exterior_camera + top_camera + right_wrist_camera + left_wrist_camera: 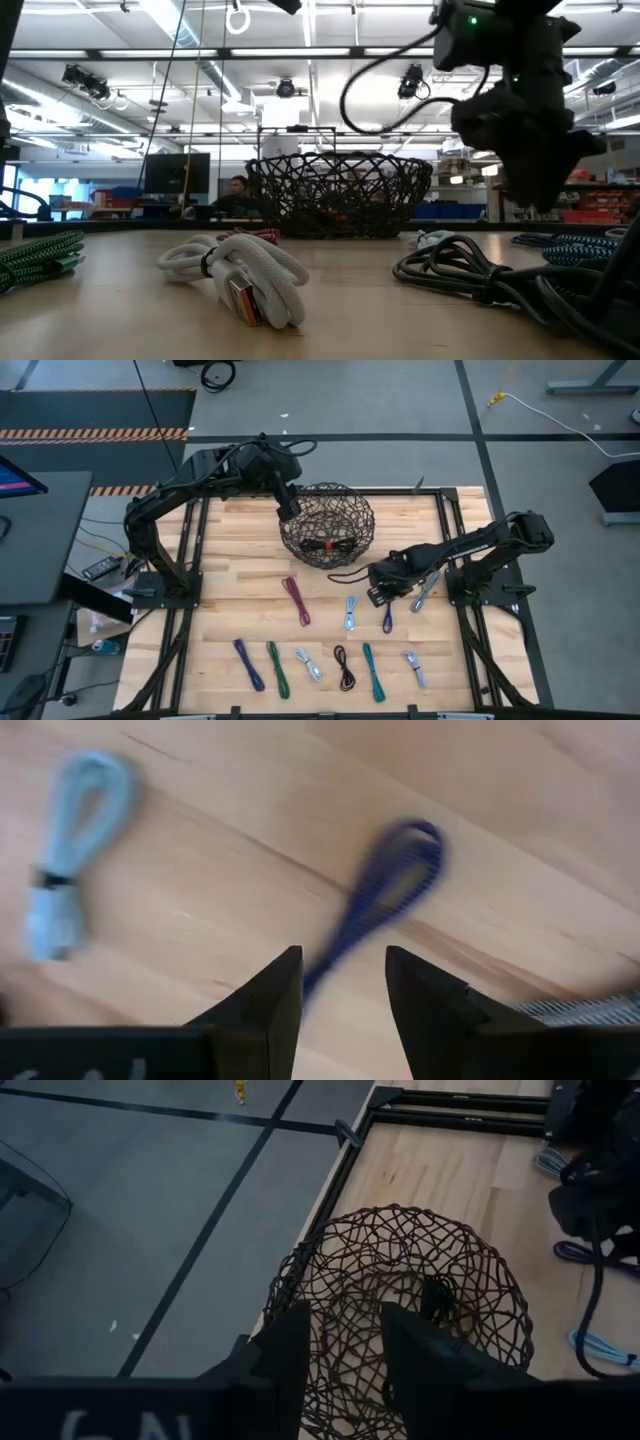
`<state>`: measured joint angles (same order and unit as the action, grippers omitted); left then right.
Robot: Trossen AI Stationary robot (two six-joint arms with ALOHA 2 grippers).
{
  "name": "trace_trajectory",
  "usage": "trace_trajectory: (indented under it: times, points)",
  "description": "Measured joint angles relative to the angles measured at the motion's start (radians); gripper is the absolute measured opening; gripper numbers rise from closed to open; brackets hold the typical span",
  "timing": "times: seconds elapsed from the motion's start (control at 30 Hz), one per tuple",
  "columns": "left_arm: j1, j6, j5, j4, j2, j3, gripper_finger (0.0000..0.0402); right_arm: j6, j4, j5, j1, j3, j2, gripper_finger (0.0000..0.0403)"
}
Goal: Pick and place USB-C Cables
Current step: Put the violet charger cable into the black mesh basket
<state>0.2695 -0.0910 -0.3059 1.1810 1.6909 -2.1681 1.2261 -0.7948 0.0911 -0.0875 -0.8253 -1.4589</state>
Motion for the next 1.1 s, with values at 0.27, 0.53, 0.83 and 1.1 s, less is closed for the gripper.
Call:
trace_trajectory:
  times: [0.27, 0.53, 0.83, 1.1]
  points:
    - [0.0, 0.0, 0.0, -0.001, 0.0, 0.0, 0.0133, 0.042, 0.008, -0.007, 0.0, 0.005, -0.035, 0.0152]
    - [0.0, 0.0, 0.004, -0.001, 0.0, 0.0, 0.0133, 0.032, 0.015, 0.006, 0.011, 0.027, -0.063, 0.0197]
    - [0.0, -0.004, 0.009, 0.003, 0.0, 0.0, 0.0133, 0.065, 0.096, -0.06, 0.011, 0.027, -0.091, 0.025]
    - [0.0, -0.008, 0.008, 0.009, 0.0, 0.0, 0.0133, 0.057, 0.113, -0.062, 0.011, 0.026, -0.134, 0.0248]
